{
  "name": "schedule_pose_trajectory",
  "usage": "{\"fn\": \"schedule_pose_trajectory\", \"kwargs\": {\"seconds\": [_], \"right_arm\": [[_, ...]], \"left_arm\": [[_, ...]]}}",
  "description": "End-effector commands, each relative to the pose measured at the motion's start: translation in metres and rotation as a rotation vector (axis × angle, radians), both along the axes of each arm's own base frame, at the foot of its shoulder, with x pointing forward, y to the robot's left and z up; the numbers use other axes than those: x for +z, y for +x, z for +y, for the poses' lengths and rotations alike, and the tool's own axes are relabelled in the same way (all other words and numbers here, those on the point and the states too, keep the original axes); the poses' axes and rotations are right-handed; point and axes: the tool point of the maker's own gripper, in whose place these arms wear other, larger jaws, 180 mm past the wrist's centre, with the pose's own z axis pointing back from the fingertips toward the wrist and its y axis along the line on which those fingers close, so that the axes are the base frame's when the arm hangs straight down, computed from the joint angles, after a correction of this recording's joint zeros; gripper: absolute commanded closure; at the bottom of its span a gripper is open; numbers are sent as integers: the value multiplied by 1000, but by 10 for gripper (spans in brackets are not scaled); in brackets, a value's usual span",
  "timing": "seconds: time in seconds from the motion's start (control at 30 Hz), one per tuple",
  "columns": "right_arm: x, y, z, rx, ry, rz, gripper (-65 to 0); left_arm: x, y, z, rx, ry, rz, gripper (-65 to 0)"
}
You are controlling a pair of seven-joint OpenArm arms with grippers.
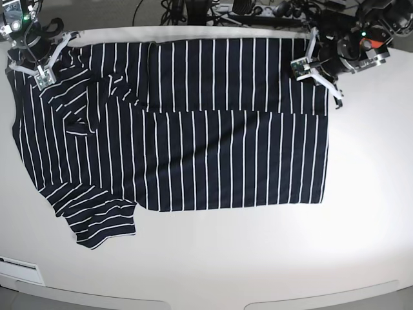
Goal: Fold the T-shirt properly
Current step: 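Release the fold and move the left gripper to the hem corner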
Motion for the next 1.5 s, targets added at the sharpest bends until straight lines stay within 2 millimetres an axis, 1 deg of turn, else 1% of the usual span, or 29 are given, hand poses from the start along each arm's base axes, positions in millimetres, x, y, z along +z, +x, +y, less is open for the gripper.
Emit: {"fn": "schedule_pose_trajectory", "kwargs": {"seconds": [0.0, 0.1, 0.17, 0.33, 0.43, 0.53, 0.63, 0.67, 0.7, 0.73, 0.77, 0.8, 0.87, 1.03, 1.07, 1.1, 1.17, 1.2, 1.23, 1.33, 1.4, 1.47], "right_arm": [[-16, -42, -8, 7, -46, 175, 0], [-16, -55, -24, -17, -130, 187, 0], [-15, -62, -30, -31, -144, 197, 0], [-16, -80, -27, -56, -113, 239, 0], [-16, -78, -29, -76, -122, 227, 0], [-14, -72, -33, -89, -135, 201, 0], [-9, -61, -39, -82, -177, 144, 0], [-5, -56, -40, -74, -197, 120, -11], [-2, -52, -41, -65, -214, 102, -57], [2, -47, -41, -58, -228, 83, -100], [6, -42, -39, -48, -240, 61, -136], [12, -37, -38, -41, -253, 37, -159], [22, -25, -35, -27, -275, -15, -172], [49, 1, -31, 8, -340, -154, -172], [54, 5, -30, 12, -350, -178, -179], [60, 10, -29, 19, -361, -207, -199], [71, 20, -27, 33, -385, -269, -265], [77, 24, -28, 34, -401, -299, -300], [82, 27, -29, 31, -416, -324, -325], [91, 32, -33, 19, -449, -365, -333], [92, 32, -34, 13, -453, -369, -333], [92, 32, -34, 11, -454, -371, -333]], "left_arm": [[-4, -11, 13, -24, 66, 41, 0], [-4, -11, 25, -48, 121, 29, 0], [-2, -8, 31, -55, 140, 16, 0], [-1, -7, 34, -65, 152, 14, 0], [0, -7, 33, -67, 143, 11, 0], [2, -6, 29, -73, 130, 3, 0], [10, 4, 24, -50, 117, -49, 0], [14, 10, 22, -30, 112, -80, 0], [17, 16, 22, -14, 112, -114, 0], [21, 21, 21, -3, 111, -142, -18], [23, 25, 21, 5, 114, -167, -52], [25, 27, 21, 6, 116, -186, -82], [29, 33, 21, 12, 122, -222, -118], [39, 47, 24, 78, 118, -299, -121], [42, 52, 26, 89, 125, -332, -121], [47, 60, 30, 117, 131, -383, -121], [65, 80, 37, 202, 125, -512, -122], [75, 90, 40, 241, 114, -567, -133], [83, 100, 42, 280, 103, -611, -160], [106, 134, 55, 442, 44, -682, -240], [121, 162, 73, 572, -11, -731, -248], [132, 188, 93, 713, -111, -727, -248]]}}
